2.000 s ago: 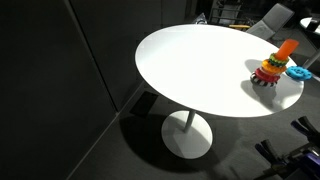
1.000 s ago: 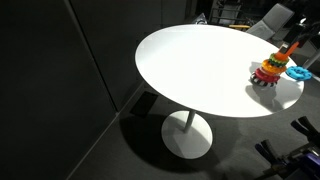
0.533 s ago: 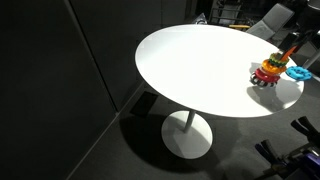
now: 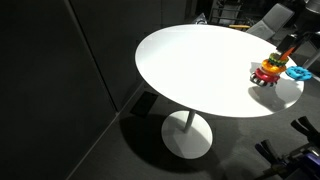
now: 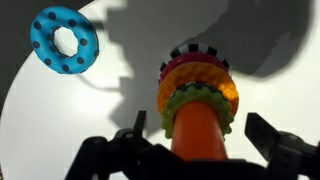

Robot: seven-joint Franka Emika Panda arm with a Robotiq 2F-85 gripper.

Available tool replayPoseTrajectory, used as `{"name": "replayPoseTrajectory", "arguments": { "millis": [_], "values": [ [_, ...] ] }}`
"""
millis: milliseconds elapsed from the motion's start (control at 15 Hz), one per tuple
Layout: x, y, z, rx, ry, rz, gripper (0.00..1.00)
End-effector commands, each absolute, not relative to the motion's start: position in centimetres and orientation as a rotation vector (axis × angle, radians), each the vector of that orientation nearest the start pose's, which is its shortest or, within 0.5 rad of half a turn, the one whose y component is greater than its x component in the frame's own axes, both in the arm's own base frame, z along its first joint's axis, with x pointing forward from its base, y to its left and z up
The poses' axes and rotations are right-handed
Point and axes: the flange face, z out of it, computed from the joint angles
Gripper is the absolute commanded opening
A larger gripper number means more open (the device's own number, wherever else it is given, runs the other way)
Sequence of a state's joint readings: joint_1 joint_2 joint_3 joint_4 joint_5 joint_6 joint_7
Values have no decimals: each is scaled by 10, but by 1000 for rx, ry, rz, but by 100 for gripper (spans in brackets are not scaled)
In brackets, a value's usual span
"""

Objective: Remove the green ring from the ring stacking stand and place it on the table

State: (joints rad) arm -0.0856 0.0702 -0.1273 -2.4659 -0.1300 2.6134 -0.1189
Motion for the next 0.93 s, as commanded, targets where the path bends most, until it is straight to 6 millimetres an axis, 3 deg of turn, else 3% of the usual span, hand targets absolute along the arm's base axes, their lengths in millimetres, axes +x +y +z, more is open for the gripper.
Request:
{"name": "replayPoseTrajectory", "arguments": {
  "millis": [0,467,867],
  "values": [
    [475,-105,270,-3239,-18,-137,100],
    [470,-106,268,-3225,-11,-185,100],
    [457,-102,279,-3213,1,-211,100]
  ]
}}
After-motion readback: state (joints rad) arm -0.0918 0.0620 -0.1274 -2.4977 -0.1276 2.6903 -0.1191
